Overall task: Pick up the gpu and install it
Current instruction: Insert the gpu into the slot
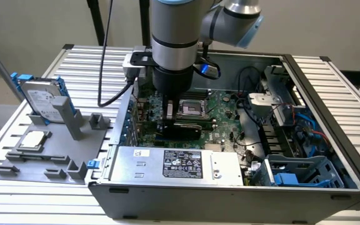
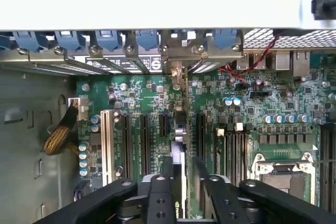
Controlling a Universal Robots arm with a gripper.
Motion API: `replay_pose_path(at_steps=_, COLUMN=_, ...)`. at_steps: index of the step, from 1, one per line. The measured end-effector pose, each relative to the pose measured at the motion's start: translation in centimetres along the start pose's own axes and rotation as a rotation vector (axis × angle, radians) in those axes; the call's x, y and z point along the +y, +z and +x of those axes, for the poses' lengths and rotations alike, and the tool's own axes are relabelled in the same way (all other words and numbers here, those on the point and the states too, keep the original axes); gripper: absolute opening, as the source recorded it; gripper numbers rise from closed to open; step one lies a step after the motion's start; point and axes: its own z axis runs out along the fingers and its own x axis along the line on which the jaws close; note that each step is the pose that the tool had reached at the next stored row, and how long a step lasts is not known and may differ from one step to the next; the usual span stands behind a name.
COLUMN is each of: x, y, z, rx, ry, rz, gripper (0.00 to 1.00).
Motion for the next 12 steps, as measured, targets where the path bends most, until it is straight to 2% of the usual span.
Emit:
replay_pose_path(at_steps=1, x=0.0, y=-0.07, z=-0.03, rx=-0.0001, ry=0.0, rz=0.0001, gripper=0.2)
replay_pose_path(at_steps=2, x=0.0, y=-0.15, z=-0.04, rx=0.0001, ry=0.0, rz=0.0001, gripper=0.2)
replay_pose_path(at_steps=4, x=0.01, y=-0.33, z=-0.06, rx=0.0002, ry=-0.001, rz=0.0, gripper=0.11)
replay_pose_path(at_steps=12, x=0.02, y=-0.66, z=-0.08, rx=0.0004, ry=-0.001, rz=-0.0005, gripper=0.11)
